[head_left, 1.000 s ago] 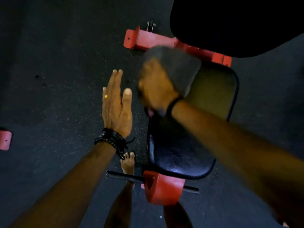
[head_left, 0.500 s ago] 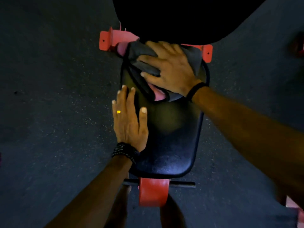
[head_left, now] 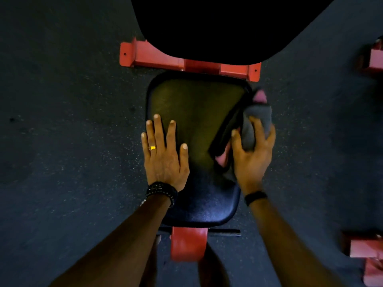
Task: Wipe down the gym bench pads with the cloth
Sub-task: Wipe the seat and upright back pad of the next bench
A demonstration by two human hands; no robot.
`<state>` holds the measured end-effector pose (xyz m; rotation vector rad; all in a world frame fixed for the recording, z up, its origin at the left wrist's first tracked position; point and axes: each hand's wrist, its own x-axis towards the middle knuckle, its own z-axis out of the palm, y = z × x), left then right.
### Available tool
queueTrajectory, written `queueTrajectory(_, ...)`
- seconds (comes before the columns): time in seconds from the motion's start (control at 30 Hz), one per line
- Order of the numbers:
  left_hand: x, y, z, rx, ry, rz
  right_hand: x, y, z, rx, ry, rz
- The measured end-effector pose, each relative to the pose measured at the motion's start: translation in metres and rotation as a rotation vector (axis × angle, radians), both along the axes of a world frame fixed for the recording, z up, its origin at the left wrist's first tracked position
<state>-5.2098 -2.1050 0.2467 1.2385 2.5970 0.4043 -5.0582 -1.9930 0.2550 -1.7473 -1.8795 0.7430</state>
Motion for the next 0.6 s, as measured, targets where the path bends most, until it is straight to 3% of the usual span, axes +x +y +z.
queueTrajectory(0.1,0.001,-0.002,-0.001,-0.007,-0.001,0.002,0.018,-0.061,0.013,-0.057,0.000,-0.041)
queueTrajectory(0.33,-0.002,-0.004,0.009,0.035,-0.092,-0.012,-0.023,0.048,0.011,-0.085,-0.069,-0.090)
queueTrajectory(0.47,-0.002,-0.030,0.036,0.052,-0.168,-0.048,0.008,-0.035,0.029,-0.184,-0.139,-0.046)
queueTrajectory(0.6,0.008,-0.079,0.078,0.074,-0.206,-0.033,0.026,-0.106,0.056,-0.410,-0.244,-0.143)
